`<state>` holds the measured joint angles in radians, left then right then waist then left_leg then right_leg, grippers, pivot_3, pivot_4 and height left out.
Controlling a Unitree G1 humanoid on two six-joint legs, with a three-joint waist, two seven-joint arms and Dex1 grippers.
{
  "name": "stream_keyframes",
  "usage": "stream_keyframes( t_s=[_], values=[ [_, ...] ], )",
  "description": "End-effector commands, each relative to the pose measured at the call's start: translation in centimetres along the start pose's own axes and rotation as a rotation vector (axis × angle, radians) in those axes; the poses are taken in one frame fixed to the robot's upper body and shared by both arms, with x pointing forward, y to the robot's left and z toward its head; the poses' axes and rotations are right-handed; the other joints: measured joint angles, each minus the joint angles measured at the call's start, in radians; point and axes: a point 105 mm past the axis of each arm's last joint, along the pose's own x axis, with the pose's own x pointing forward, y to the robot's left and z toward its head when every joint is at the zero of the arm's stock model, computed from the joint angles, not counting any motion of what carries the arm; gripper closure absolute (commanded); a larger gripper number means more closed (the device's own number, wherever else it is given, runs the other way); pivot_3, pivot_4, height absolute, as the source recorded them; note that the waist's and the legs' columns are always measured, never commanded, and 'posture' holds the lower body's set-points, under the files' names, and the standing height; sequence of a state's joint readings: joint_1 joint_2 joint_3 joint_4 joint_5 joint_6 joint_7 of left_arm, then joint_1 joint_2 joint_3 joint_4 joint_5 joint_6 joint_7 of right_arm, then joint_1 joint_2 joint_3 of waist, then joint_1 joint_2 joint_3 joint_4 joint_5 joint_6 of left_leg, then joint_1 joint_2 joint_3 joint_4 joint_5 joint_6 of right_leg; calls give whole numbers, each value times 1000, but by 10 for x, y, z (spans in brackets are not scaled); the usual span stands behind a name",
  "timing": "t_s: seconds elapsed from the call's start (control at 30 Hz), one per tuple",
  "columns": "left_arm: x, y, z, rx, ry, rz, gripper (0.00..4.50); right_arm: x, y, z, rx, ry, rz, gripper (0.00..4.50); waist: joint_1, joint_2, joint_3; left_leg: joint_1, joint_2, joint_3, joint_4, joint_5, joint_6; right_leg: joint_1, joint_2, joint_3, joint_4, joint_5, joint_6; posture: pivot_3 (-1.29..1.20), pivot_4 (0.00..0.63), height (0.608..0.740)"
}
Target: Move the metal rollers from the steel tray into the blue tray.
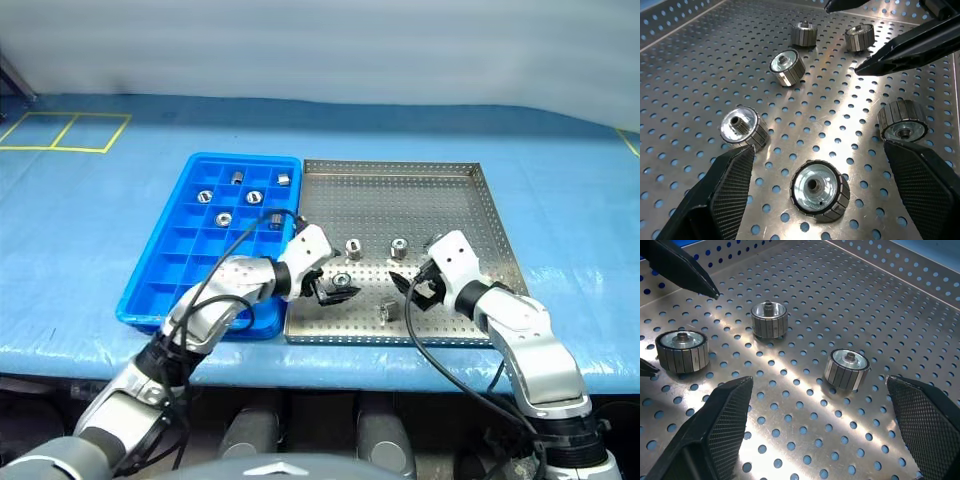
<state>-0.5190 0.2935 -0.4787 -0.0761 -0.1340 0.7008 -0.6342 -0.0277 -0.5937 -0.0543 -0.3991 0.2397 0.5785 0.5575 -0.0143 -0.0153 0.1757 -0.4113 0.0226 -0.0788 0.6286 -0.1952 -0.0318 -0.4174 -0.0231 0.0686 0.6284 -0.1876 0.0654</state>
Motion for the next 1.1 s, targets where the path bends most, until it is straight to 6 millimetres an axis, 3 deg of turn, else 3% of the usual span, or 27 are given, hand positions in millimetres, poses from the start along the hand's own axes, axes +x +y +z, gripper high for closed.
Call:
stream_keyframes(
  t_s=[0.03, 0.17, 0.27, 0.4, 0.47, 0.6, 0.83, 1.0, 1.1],
  values=[
    [8, 6, -5, 36, 67, 39, 21, -6, -2, 12, -34, -41, -31, 0, -1, 0, 0, 0, 0, 0, 0, 0, 0, 0, 0, 0, 0, 0, 0, 31, 150, 740],
    [11, 11, -18, 78, 150, 75, 21, -7, -3, 12, -33, -45, -46, 0, -8, 0, 0, 0, 0, 0, 0, 0, 0, 0, 0, 0, 0, 0, 0, 22, 150, 740],
    [11, 11, -20, 79, 162, 76, 586, -7, -3, 12, -34, -47, -55, 0, -12, 0, 0, 0, 0, 0, 0, 0, 0, 0, 0, 0, 0, 0, 0, 26, 150, 740],
    [11, 9, -20, 49, 149, 66, 1841, -5, -3, 13, -37, -48, -56, 0, -12, 1, 0, 0, 0, 0, 0, 0, 0, 0, 0, 0, 0, 0, 0, 35, 150, 740],
    [10, 6, -17, 35, 126, 54, 1841, -3, -3, 13, -38, -49, -54, 0, -12, 1, 0, 0, 0, 0, 0, 0, 0, 0, 0, 0, 0, 0, 0, 37, 150, 740],
    [8, 6, -15, 25, 106, 62, 2625, 0, -1, 14, -39, -54, -42, 0, -12, 1, 0, 0, 0, 0, 0, 0, 0, 0, 0, 0, 0, 0, 0, 43, 150, 740],
    [-10, 17, 16, -43, -45, 132, 2631, 9, 11, 17, -25, -75, 26, 0, -12, 1, 0, 0, 0, 0, 0, 0, 0, 0, 0, 0, 0, 0, 0, 56, 150, 740],
    [-39, 30, 42, -95, -189, 228, 2631, 18, 19, 19, -29, -83, 73, 0, -4, 1, 0, 0, 0, 0, 0, 0, 0, 0, 0, 0, 0, 0, 0, 91, 150, 740],
    [-70, 54, 53, -156, -279, 404, 2631, 22, 22, 20, -34, -91, 92, 0, 2, 1, 0, 0, 0, 0, 0, 0, 0, 0, 0, 0, 0, 0, 0, 107, 150, 740]
  ],
)
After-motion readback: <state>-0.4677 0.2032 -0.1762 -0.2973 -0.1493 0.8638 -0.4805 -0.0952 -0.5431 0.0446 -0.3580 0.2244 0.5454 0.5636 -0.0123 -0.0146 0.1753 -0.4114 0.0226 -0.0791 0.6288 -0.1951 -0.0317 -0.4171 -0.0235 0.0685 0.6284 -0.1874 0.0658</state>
